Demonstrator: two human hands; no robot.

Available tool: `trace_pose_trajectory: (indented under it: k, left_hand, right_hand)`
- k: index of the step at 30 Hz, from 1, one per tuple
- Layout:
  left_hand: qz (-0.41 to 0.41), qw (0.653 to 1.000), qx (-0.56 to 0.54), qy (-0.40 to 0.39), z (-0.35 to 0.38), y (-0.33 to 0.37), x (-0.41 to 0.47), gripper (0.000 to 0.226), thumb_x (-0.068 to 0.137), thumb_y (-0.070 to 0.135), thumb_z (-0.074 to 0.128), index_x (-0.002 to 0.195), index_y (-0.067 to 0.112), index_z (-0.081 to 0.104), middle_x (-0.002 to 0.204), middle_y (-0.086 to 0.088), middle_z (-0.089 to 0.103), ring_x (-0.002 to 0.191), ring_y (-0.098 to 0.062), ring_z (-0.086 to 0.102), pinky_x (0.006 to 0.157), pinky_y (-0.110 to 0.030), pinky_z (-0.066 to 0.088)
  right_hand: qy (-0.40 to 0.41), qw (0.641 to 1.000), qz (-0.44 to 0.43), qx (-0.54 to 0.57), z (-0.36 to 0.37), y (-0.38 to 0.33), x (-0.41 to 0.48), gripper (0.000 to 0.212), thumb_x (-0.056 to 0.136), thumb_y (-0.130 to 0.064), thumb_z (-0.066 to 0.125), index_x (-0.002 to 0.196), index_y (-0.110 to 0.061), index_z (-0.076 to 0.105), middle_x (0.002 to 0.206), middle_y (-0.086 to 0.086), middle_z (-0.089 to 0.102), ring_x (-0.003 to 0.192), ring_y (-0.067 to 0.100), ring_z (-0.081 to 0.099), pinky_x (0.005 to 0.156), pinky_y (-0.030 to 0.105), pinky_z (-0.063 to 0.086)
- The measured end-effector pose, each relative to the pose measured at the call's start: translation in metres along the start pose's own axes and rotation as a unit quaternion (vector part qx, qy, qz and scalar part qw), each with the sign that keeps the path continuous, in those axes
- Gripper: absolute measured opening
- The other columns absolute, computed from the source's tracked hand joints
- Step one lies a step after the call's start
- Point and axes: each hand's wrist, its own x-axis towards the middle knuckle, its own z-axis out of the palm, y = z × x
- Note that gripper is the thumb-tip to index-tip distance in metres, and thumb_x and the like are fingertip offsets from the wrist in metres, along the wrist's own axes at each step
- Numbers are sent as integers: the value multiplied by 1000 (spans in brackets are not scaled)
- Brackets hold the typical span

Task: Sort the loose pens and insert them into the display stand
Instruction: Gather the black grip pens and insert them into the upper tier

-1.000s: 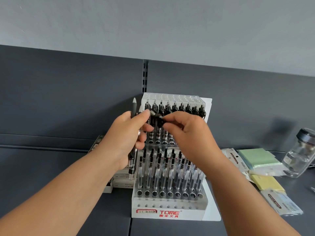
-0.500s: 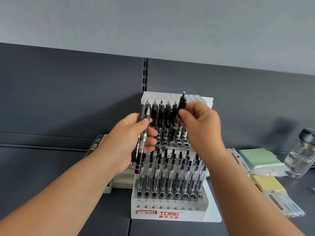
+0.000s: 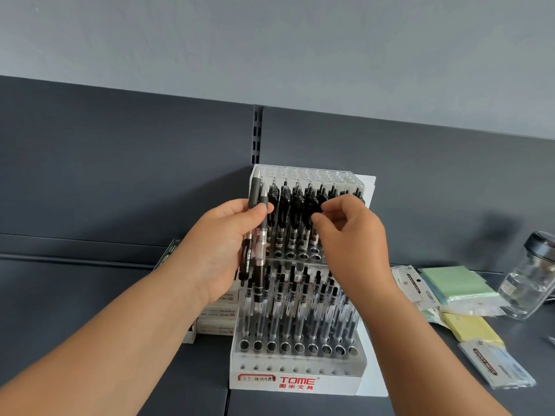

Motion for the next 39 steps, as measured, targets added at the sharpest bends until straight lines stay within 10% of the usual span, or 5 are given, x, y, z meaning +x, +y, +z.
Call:
trace_pose_trajectory:
  k: [8,16,21,24,39]
  left_hand:
    - [20,998,-28,46,10,5,4,3,87,19,65,89,21,66,78,5,61,59,-6,46,51,-21,40]
    - [-20,994,-96,52,10,4,2,2,88,14,65,87,15,63,71,1,60,48,-5,40,39,-16,34]
    - [-47,997,-47,29,10,-1,-2,3,86,12,65,87,14,63,72,-1,68,44,-5,38,38,-16,31]
    - [-67,998,-8,20,10,-3,-2,12,83,22,69,85,14,61,69,0,63,43,-6,37,36,-16,29]
    - [-52,991,116,34,10,-4,-4,29,95,19,43,87,11,70,68,1,49,55,-12,44,51,-27,36]
  right_hand:
    - [-185,967,28,174,-4,-11,-23,4,87,-21,66,90,-23,65,77,-6,66,72,10,64,71,30,55]
    - [-156,963,70,211,-26,-1,-17,18,83,-1,68,85,-18,68,71,-4,65,64,7,57,63,21,51]
    - [-111,829,181,517,-37,2,-4,19,81,9,58,88,-7,64,74,6,64,65,14,63,62,21,55]
    - [-118,814,147,549,-38,2,-3,14,83,4,54,90,-6,61,71,4,65,66,12,63,61,20,54]
    - [54,983,-14,177,-38,-9,23,14,91,-12,60,81,-21,63,74,-3,69,74,18,69,75,38,58]
